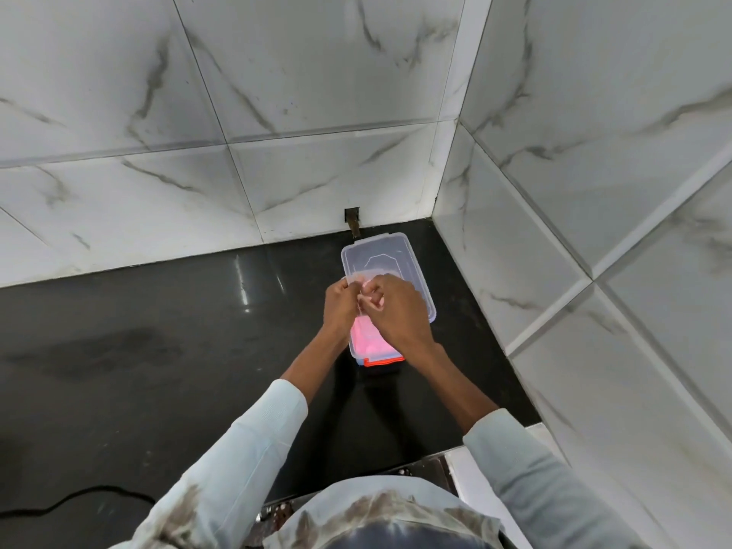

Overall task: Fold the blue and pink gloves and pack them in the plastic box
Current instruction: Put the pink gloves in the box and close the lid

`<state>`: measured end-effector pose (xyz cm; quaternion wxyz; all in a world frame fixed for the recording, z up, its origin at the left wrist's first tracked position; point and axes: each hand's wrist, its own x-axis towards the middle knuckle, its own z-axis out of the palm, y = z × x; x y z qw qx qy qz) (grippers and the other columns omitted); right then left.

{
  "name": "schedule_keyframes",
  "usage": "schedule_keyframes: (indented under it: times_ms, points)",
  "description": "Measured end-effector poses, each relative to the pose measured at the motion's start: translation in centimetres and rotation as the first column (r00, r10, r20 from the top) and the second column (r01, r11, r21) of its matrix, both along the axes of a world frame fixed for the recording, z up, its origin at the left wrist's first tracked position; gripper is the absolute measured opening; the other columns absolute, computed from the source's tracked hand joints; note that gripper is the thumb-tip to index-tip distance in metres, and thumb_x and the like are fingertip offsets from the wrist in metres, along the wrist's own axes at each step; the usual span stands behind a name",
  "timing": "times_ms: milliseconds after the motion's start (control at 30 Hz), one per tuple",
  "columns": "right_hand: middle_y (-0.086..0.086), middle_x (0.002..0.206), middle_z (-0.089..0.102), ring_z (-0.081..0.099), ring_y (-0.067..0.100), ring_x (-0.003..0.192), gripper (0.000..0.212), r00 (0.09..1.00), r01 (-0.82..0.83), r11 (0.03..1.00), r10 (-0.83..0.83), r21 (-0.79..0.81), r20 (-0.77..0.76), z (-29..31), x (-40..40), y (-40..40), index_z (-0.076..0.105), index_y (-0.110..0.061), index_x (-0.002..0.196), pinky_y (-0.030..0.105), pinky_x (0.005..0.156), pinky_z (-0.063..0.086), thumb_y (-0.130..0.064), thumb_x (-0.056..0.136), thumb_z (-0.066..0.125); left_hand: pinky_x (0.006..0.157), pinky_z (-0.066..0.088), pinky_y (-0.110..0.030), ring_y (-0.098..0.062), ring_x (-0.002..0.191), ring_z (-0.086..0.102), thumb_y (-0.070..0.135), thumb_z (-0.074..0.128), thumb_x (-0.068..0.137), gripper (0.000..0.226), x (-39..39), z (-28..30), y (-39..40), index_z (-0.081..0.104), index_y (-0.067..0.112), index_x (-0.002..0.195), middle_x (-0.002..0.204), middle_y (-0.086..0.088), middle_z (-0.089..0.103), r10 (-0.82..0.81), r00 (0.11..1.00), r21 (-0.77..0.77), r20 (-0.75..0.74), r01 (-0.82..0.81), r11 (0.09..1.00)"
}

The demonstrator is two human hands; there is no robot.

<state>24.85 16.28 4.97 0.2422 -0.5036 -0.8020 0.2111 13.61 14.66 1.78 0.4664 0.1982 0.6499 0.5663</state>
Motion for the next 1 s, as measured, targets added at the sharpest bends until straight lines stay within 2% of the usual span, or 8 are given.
schedule_keyframes:
  times_ms: [133, 233, 333, 400, 500, 600, 800, 1000]
  points:
    - [-0.006, 0.12, 0.059, 0.064, 0.012, 0.108, 0.019, 0.989, 0.142, 0.988, -0.141, 0.054, -0.033, -0.4, 3.1, 1.4, 0.063, -0.027, 0.117, 0.024, 0.083, 0.056, -0.033, 0.099, 0.066, 0.1, 0.063, -0.053, -0.044, 0.098, 0.076, 0.017, 0.046, 0.114, 0.035, -1.2, -0.7, -1.0, 0.071, -0.003, 0.126, 0.113, -0.027, 0.079, -0.018, 0.989, -0.046, -0.147, 0.011, 0.999]
    - [0.001, 0.128, 0.059, 0.063, 0.016, 0.109, 0.036, 0.978, 0.198, 0.964, -0.182, -0.176, 0.1, -1.6, 4.6, 2.4, 0.059, -0.022, 0.13, 0.026, 0.08, 0.052, -0.044, 0.101, 0.062, 0.104, 0.06, -0.058, -0.043, 0.093, 0.071, 0.017, 0.042, 0.115, 0.036, -1.3, -1.4, -1.9, 0.065, -0.006, 0.13, 0.116, -0.031, 0.076, -0.017, 0.989, -0.062, -0.145, 0.008, 0.998]
    - [0.004, 0.122, 0.071, 0.064, 0.008, 0.09, 0.036, 0.993, 0.1, 0.908, -0.116, -0.407, -0.014, -3.1, 5.4, 2.4, 0.061, -0.017, 0.128, 0.016, 0.065, 0.043, -0.044, 0.105, 0.057, 0.094, 0.063, -0.047, -0.039, 0.094, 0.069, 0.016, 0.04, 0.116, 0.034, -0.7, -2.0, -2.7, 0.059, -0.003, 0.136, 0.119, -0.027, 0.074, -0.03, 0.982, -0.066, -0.186, 0.018, 0.998]
    - [0.004, 0.122, 0.073, 0.063, 0.006, 0.091, 0.033, 0.988, 0.072, 0.906, -0.123, -0.417, -0.096, -3.8, 5.6, 2.0, 0.064, -0.016, 0.129, 0.012, 0.067, 0.044, -0.039, 0.106, 0.057, 0.088, 0.06, -0.036, -0.03, 0.102, 0.067, 0.016, 0.04, 0.115, 0.035, 0.0, -1.7, -3.2, 0.054, 0.003, 0.145, 0.123, -0.019, 0.071, -0.053, 0.971, -0.038, -0.233, 0.045, 0.998]
    - [0.003, 0.118, 0.075, 0.066, 0.008, 0.092, 0.032, 0.977, 0.089, 0.924, -0.153, -0.371, -0.147, -3.9, 5.7, 1.9, 0.069, -0.015, 0.124, 0.014, 0.072, 0.048, -0.038, 0.106, 0.057, 0.105, 0.055, -0.037, -0.018, 0.121, 0.063, 0.028, 0.042, 0.115, 0.042, 0.1, -1.6, -4.0, 0.048, 0.018, 0.155, 0.138, -0.005, 0.06, -0.133, 0.867, -0.057, -0.481, 0.121, 0.991]
    - [0.005, 0.113, 0.076, 0.07, 0.014, 0.095, 0.031, 0.978, 0.078, 0.941, -0.136, -0.328, -0.158, -4.0, 5.9, 2.0, 0.072, -0.012, 0.119, 0.022, 0.08, 0.052, -0.035, 0.107, 0.056, 0.103, 0.059, -0.041, -0.02, 0.111, 0.065, 0.031, 0.043, 0.113, 0.038, -0.3, -1.9, -4.3, 0.051, 0.02, 0.149, 0.125, -0.009, 0.053, -0.218, 0.724, -0.164, -0.655, 0.146, 0.976]
    - [0.005, 0.122, 0.069, 0.067, 0.018, 0.108, 0.037, 0.996, 0.067, 0.959, -0.083, -0.274, -0.046, -4.1, 5.8, 2.3, 0.068, -0.015, 0.13, 0.036, 0.099, 0.059, -0.041, 0.108, 0.053, 0.107, 0.058, -0.046, -0.024, 0.108, 0.065, 0.029, 0.043, 0.113, 0.047, -0.7, -2.0, -4.6, 0.041, 0.025, 0.159, 0.131, -0.011, 0.047, -0.315, 0.722, -0.268, -0.616, 0.184, 0.946]
    - [0.006, 0.133, 0.062, 0.065, 0.019, 0.118, 0.042, 0.995, 0.082, 0.945, -0.095, -0.317, -0.027, -4.1, 5.8, 2.5, 0.061, -0.017, 0.142, 0.038, 0.106, 0.057, -0.039, 0.108, 0.054, 0.114, 0.053, -0.047, -0.026, 0.129, 0.062, 0.028, 0.046, 0.113, 0.047, -1.1, -1.4, -4.3, 0.044, 0.022, 0.16, 0.14, -0.01, 0.062, -0.37, 0.729, -0.29, -0.575, 0.241, 0.926]
